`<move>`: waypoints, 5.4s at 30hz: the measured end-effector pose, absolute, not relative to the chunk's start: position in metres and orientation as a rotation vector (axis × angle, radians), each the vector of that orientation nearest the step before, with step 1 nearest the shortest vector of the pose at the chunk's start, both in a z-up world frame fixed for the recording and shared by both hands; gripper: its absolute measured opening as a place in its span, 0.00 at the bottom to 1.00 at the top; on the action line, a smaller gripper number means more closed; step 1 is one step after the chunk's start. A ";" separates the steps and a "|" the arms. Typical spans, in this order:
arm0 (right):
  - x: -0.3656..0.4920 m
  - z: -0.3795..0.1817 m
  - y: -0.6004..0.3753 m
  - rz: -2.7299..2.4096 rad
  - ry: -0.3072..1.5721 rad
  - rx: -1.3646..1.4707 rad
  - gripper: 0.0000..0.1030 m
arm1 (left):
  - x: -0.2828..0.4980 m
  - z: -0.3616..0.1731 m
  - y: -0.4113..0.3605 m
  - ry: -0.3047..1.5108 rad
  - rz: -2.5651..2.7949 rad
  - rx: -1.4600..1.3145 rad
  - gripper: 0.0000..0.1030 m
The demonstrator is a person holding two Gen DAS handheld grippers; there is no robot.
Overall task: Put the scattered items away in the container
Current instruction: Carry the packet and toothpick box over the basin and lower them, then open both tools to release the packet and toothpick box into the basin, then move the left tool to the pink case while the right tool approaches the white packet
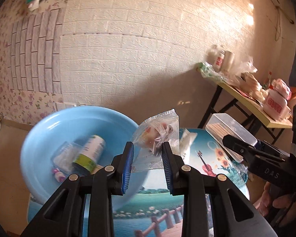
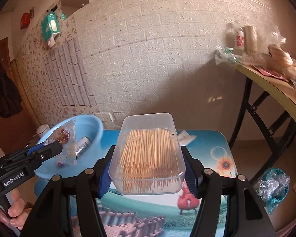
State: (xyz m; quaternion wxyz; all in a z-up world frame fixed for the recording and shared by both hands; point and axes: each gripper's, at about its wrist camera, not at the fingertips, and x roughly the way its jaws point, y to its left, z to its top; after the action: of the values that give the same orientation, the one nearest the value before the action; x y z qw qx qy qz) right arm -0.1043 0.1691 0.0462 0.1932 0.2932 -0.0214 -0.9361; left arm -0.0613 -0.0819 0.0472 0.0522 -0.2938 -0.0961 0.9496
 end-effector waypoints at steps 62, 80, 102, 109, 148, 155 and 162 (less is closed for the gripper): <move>-0.124 0.023 0.000 -2.397 0.028 0.884 0.61 | -0.068 0.024 -0.212 -0.307 3.060 -1.042 0.39; -0.122 0.023 -0.007 -2.418 0.058 0.866 0.86 | -0.064 0.026 -0.214 -0.329 3.078 -1.042 0.54; -0.119 0.025 0.038 -2.458 -0.034 0.887 0.86 | -0.063 0.036 -0.179 -0.270 3.064 -1.025 0.58; -0.118 0.024 0.060 -2.480 -0.067 0.892 0.86 | -0.060 0.046 -0.154 -0.203 3.054 -0.974 0.73; -0.187 -0.024 0.256 -2.660 -0.215 1.095 0.86 | -0.135 0.005 0.059 -0.043 2.781 -1.121 0.62; -0.208 -0.037 0.281 -2.670 -0.220 1.126 0.86 | -0.160 -0.022 0.072 -0.096 2.782 -1.235 0.58; -0.233 -0.050 0.278 -2.614 -0.206 1.145 0.80 | -0.181 -0.045 0.060 -0.226 2.843 -1.360 0.48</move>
State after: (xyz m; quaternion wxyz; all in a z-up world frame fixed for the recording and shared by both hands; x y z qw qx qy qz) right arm -0.2328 0.2782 -0.0500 0.1399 0.3963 -0.0713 -0.9046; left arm -0.1811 0.0598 -0.0452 -0.0093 -0.4304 -0.0714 0.8998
